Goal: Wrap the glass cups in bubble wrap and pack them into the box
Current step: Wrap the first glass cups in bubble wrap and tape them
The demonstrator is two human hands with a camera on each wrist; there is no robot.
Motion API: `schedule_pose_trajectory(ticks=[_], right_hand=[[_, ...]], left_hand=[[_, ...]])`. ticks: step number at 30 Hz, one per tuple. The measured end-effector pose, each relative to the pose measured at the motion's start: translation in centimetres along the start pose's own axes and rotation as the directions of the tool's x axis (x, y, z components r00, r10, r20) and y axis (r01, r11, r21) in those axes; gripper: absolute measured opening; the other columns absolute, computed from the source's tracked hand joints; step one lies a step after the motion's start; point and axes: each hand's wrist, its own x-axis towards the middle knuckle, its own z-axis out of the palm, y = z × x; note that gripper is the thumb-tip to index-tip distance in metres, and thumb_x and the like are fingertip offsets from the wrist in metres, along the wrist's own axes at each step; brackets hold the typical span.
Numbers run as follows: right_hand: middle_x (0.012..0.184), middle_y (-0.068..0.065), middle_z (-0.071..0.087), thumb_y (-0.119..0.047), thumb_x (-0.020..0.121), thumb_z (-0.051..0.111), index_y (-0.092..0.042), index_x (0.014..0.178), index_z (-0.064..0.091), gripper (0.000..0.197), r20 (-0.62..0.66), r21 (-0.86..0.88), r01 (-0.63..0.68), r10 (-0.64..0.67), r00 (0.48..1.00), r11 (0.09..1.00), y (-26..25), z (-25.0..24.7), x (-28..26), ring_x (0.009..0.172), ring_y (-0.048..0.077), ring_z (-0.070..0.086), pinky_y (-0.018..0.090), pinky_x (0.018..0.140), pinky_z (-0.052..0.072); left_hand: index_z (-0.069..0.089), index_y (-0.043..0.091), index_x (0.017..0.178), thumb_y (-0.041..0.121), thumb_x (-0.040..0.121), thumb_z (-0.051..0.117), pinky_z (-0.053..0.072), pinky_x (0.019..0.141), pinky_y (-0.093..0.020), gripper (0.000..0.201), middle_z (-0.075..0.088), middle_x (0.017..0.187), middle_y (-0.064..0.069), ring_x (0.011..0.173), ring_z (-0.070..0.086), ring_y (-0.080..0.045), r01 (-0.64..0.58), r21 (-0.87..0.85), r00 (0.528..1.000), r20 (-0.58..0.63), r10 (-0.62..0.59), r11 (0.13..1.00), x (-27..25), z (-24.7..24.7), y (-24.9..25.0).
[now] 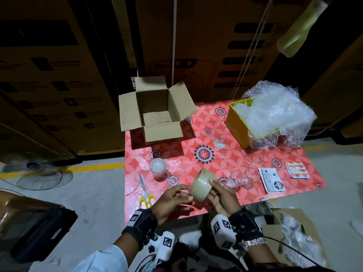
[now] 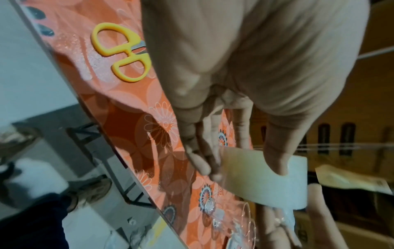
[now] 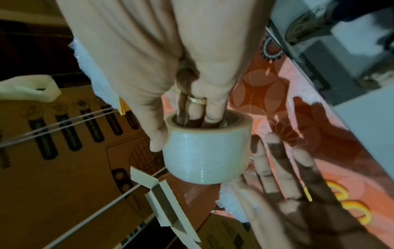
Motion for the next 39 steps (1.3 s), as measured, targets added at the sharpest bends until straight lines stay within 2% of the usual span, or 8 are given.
schedule_pose_trajectory(ticks=[3, 7, 14, 19, 27, 31, 34, 39], right_hand=[[0.12, 0.032, 0.067, -0.012, 0.092, 0.069, 0.014, 0.124, 0.061, 0.042, -0.031, 0.027, 0.005, -0.005, 1.0, 1.0, -0.6, -0.1, 0.0, 0.1, 0.034, 0.071, 0.044, 0.085, 0.062], [0.117, 0.031, 0.068, -0.012, 0.094, 0.067, 0.014, 0.122, 0.062, 0.038, -0.009, 0.043, 0.037, -0.037, 0.999, 0.998, -0.5, -0.2, -0.2, 0.098, 0.031, 0.072, 0.041, 0.085, 0.061], [0.104, 0.026, 0.074, -0.013, 0.093, 0.068, 0.003, 0.116, 0.067, 0.028, 0.083, -0.209, 0.135, -0.12, 0.989, 0.968, -0.4, 0.0, -0.7, 0.088, 0.033, 0.073, 0.04, 0.076, 0.061], [0.104, 0.026, 0.074, -0.003, 0.092, 0.069, 0.0, 0.114, 0.069, 0.022, 0.182, -0.365, 0.192, -0.132, 0.974, 0.911, -1.7, -0.2, -0.2, 0.094, 0.038, 0.071, 0.052, 0.09, 0.054], [0.089, 0.017, 0.069, 0.009, 0.09, 0.066, 0.004, 0.106, 0.064, 0.016, 0.311, -0.424, 0.211, -0.077, 0.947, 0.881, -5.5, -1.2, 1.6, 0.066, 0.014, 0.067, 0.022, 0.055, 0.052], [0.101, 0.027, 0.068, 0.009, 0.086, 0.071, 0.004, 0.106, 0.066, 0.021, 0.428, -0.532, 0.289, -0.042, 0.903, 0.796, -7.1, -2.0, 2.8, 0.088, 0.025, 0.069, 0.035, 0.077, 0.06], [0.102, 0.024, 0.069, 0.007, 0.083, 0.075, 0.0, 0.104, 0.067, 0.023, 0.498, -0.579, 0.323, 0.012, 0.867, 0.749, -8.2, -2.6, 3.3, 0.091, 0.025, 0.068, 0.036, 0.081, 0.059], [0.102, 0.013, 0.074, 0.006, 0.085, 0.075, -0.003, 0.107, 0.069, 0.025, 0.517, -0.541, 0.288, 0.042, 0.855, 0.79, -9.6, -4.1, 4.5, 0.096, 0.027, 0.07, 0.033, 0.076, 0.058]], left_hand=[[0.069, 0.008, 0.118, 0.013, 0.088, 0.082, 0.057, 0.082, -0.039, 0.032, 0.068, 0.084, -0.015, 0.078, 0.069, -0.025, -0.15, 0.242, 0.988, -0.011, 0.157, 0.959, 0.2, 0.9, 0.2], [0.07, -0.003, 0.1, 0.01, 0.09, 0.078, 0.037, 0.06, -0.014, 0.019, 0.051, 0.06, 0.016, 0.056, 0.044, -0.002, -0.259, 0.384, 0.953, -0.047, 0.298, 0.886, 0.9, 2.3, 1.2], [0.067, 0.007, 0.08, 0.018, 0.099, 0.068, 0.041, 0.054, -0.023, 0.022, 0.055, 0.061, -0.007, 0.052, 0.047, -0.013, -0.254, 0.281, 0.946, -0.129, 0.298, 0.926, 1.5, 3.9, 3.4], [0.061, 0.007, 0.074, 0.018, 0.102, 0.065, 0.038, 0.046, -0.023, 0.03, 0.057, 0.058, -0.008, 0.045, 0.051, -0.015, -0.234, 0.215, 0.931, -0.232, 0.282, 0.948, 2.2, 5.1, 4.1], [0.063, 0.005, 0.075, 0.026, 0.098, 0.069, 0.039, 0.041, -0.022, 0.032, 0.058, 0.061, -0.01, 0.044, 0.055, -0.018, -0.188, 0.221, 0.904, -0.342, 0.257, 0.957, 3.6, 7.3, 5.0], [0.062, 0.009, 0.068, 0.05, 0.098, 0.063, 0.033, 0.044, -0.021, 0.051, 0.052, 0.054, -0.007, 0.042, 0.047, -0.015, -0.034, 0.246, 0.903, -0.408, 0.135, 0.969, 4.4, 9.4, 5.9], [0.062, 0.014, 0.056, 0.064, 0.092, 0.063, 0.032, 0.049, -0.024, 0.061, 0.051, 0.051, -0.009, 0.043, 0.045, -0.018, 0.043, 0.234, 0.876, -0.476, 0.077, 0.971, 5.2, 10.4, 6.4], [0.066, 0.016, 0.072, 0.043, 0.088, 0.076, 0.033, 0.05, -0.022, 0.033, 0.054, 0.06, -0.004, 0.048, 0.045, -0.013, -0.037, 0.163, 0.892, -0.44, 0.106, 0.986, 5.9, 11.8, 6.1]])
